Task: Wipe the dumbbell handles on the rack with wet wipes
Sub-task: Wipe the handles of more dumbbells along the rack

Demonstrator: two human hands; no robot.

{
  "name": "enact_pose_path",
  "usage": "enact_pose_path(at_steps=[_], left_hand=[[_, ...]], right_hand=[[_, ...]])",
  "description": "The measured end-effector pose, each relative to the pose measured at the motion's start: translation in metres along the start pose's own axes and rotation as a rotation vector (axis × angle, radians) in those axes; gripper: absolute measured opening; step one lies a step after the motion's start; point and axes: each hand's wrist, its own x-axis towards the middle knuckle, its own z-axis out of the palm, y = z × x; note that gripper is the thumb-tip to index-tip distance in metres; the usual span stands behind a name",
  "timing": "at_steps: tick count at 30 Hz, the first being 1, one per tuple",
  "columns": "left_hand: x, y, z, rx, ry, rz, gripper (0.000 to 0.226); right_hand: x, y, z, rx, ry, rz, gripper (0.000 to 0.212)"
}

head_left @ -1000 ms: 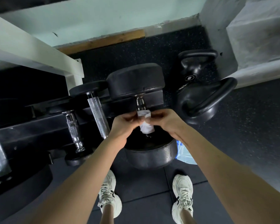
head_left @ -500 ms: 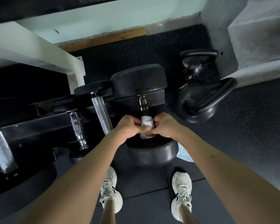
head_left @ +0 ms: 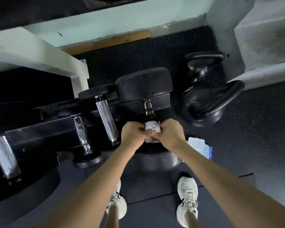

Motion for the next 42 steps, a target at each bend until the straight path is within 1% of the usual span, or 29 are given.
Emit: enact_pose_path(at_steps=[1, 3, 5, 6, 8, 9, 11, 12, 14, 16, 17, 18, 20, 22, 24, 25, 26, 27, 28, 30, 31, 32, 33, 34, 37, 40, 42], left_hand=[[-0.004, 0.003, 0.001, -0.065, 0.025, -0.001, 0.015], [-0.006, 0.012, 0.003, -0.353, 0.088, -0.087, 0.012], [-0.004, 0.022, 0.006, -0.617, 0.152, -0.188, 0.008], [-0.002, 0.028, 0.008, -0.716, 0.185, -0.216, 0.012], [0.004, 0.039, 0.007, -0.923, 0.254, -0.238, 0.017], [0.005, 0.045, 0.006, -1.006, 0.276, -0.247, 0.014], [0.005, 0.054, 0.006, -1.094, 0.293, -0.278, 0.006], [0.003, 0.057, 0.007, -1.107, 0.294, -0.301, 0.007], [0.004, 0.06, 0.011, -1.11, 0.302, -0.329, 0.009], [0.005, 0.061, 0.011, -1.08, 0.308, -0.337, 0.004], [0.007, 0.058, 0.01, -1.041, 0.312, -0.324, 0.005], [0.01, 0.053, 0.01, -0.984, 0.318, -0.304, 0.01], [0.01, 0.042, 0.01, -0.765, 0.331, -0.254, 0.013], [0.002, 0.034, 0.009, -0.497, 0.3, -0.182, 0.012], [-0.015, 0.031, 0.004, -0.212, 0.232, -0.104, 0.028], [-0.025, 0.031, 0.002, -0.118, 0.206, -0.062, 0.037], [-0.035, 0.032, -0.001, -0.091, 0.18, -0.04, 0.043], [-0.046, 0.034, -0.007, -0.127, 0.154, -0.031, 0.043], [-0.057, 0.035, -0.014, -0.209, 0.138, -0.044, 0.038], [-0.074, 0.033, -0.033, -0.394, 0.138, -0.11, 0.019], [-0.079, 0.028, -0.044, -0.463, 0.135, -0.145, 0.012], [-0.083, 0.022, -0.057, -0.514, 0.119, -0.176, 0.008], [-0.085, 0.017, -0.07, -0.554, 0.094, -0.205, 0.009], [-0.086, 0.011, -0.084, -0.577, 0.063, -0.231, 0.011], [-0.087, -0.002, -0.121, -0.543, 0.014, -0.262, 0.013], [-0.088, -0.008, -0.15, -0.401, 0.06, -0.218, 0.013], [-0.09, -0.01, -0.164, -0.428, 0.048, -0.208, 0.012]], right_hand=[[-0.003, 0.0, 0.001, 0.052, 0.042, -0.002, 0.026], [-0.003, -0.006, -0.001, 0.291, 0.103, 0.025, 0.005], [0.005, -0.016, 0.0, 0.586, 0.155, 0.072, 0.009], [0.009, -0.024, 0.0, 0.693, 0.171, 0.087, 0.01], [0.019, -0.038, 0.001, 0.844, 0.194, 0.082, 0.009], [0.023, -0.044, 0.002, 0.915, 0.199, 0.083, 0.009], [0.028, -0.049, 0.001, 0.992, 0.214, 0.129, 0.01], [0.029, -0.05, 0.0, 1.002, 0.225, 0.165, 0.011], [0.031, -0.051, -0.001, 1.028, 0.234, 0.213, 0.007], [0.033, -0.05, 0.002, 1.029, 0.278, 0.205, 0.007], [0.033, -0.049, 0.004, 0.965, 0.32, 0.176, 0.013], [0.033, -0.047, 0.008, 0.877, 0.358, 0.14, 0.019], [0.024, -0.042, 0.011, 0.705, 0.388, 0.056, 0.024], [0.013, -0.034, 0.01, 0.526, 0.37, -0.002, 0.029], [-0.001, -0.029, 0.004, 0.371, 0.325, -0.031, 0.025], [-0.008, -0.026, 0.001, 0.336, 0.306, -0.048, 0.022], [-0.018, -0.025, -0.003, 0.333, 0.302, -0.063, 0.017], [-0.029, -0.026, -0.005, 0.356, 0.305, -0.062, 0.015], [-0.041, -0.029, -0.006, 0.403, 0.31, -0.054, 0.015], [-0.065, -0.037, 0.0, 0.511, 0.299, -0.017, 0.004], [-0.076, -0.043, 0.005, 0.574, 0.272, 0.022, 0.006], [-0.085, -0.05, 0.011, 0.665, 0.239, 0.062, 0.013], [-0.091, -0.058, 0.018, 0.758, 0.211, 0.086, 0.019], [-0.096, -0.068, 0.024, 0.814, 0.197, 0.097, 0.021], [-0.101, -0.095, 0.04, 0.824, 0.224, 0.093, 0.019], [-0.102, -0.117, 0.051, 0.792, 0.253, 0.104, 0.015], [-0.105, -0.124, 0.059, 0.754, 0.276, 0.123, 0.011]])
